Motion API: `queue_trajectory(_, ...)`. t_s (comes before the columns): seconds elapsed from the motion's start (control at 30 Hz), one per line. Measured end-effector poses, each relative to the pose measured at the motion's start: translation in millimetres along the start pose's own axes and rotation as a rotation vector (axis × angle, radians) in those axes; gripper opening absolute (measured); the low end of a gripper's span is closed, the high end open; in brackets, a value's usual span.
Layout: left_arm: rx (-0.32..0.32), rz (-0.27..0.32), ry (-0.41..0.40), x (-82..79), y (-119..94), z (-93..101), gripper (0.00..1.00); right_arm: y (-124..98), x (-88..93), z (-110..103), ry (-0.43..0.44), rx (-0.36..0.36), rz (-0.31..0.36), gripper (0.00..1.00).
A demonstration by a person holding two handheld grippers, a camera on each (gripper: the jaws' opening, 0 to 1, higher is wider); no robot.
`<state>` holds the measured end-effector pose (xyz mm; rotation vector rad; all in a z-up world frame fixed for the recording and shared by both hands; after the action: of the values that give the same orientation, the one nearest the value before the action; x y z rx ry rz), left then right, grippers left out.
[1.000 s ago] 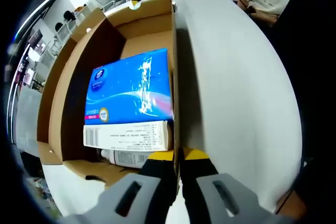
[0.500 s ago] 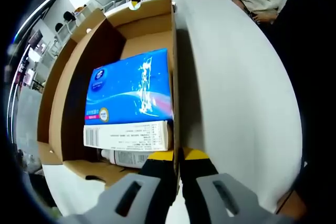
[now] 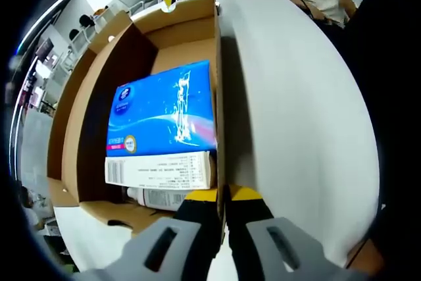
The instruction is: Operate the shoe box by opening the lid, removing the specified soft item, and placing it in the target area until the item is outside and the box remains undamaged.
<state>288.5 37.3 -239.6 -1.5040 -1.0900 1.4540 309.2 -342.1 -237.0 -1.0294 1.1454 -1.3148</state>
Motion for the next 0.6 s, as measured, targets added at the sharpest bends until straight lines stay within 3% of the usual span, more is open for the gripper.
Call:
queue_trajectory(0.23, -0.005, -0.004, 0.007, 0.3, -0.1, -0.2, 0.02, -20.9, -4.9, 1.8, 0.089, 0.067, 0.028, 0.64)
queue_trajectory(0.33, -0.005, -0.002, 0.009, 0.5, -0.1, -0.3, 0.02, -30.5, -10.7, 1.5, 0.181, 0.091, 0.055, 0.63)
queue_trajectory(0.43, -0.005, -0.002, 0.009, 0.6, -0.1, -0.4, 0.02, -39.8, -20.5, 3.4, 0.234, 0.109, 0.116, 0.58)
queue_trajectory(0.47, -0.005, -0.001, 0.008, 0.6, -0.1, -0.5, 0.02, -52.3, -31.6, 10.6, 0.274, 0.158, 0.175, 0.57)
queue_trajectory(0.6, -0.007, 0.0, 0.008, 1.0, -0.1, -0.4, 0.02, -68.3, -45.0, 19.0, 0.335, 0.201, 0.251, 0.56)
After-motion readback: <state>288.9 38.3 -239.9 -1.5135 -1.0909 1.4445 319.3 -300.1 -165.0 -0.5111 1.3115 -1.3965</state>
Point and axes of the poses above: the point that each gripper's makers call its tool centre point, and the gripper's own axes: y roughly forward along the fingers, z roughly to its right, x roughly out of its underside, the point moved 8 cm from there along -y, roughly backward along the fingers, and after that the axes turned 10 degrees about -y, right-handed, at the moved point
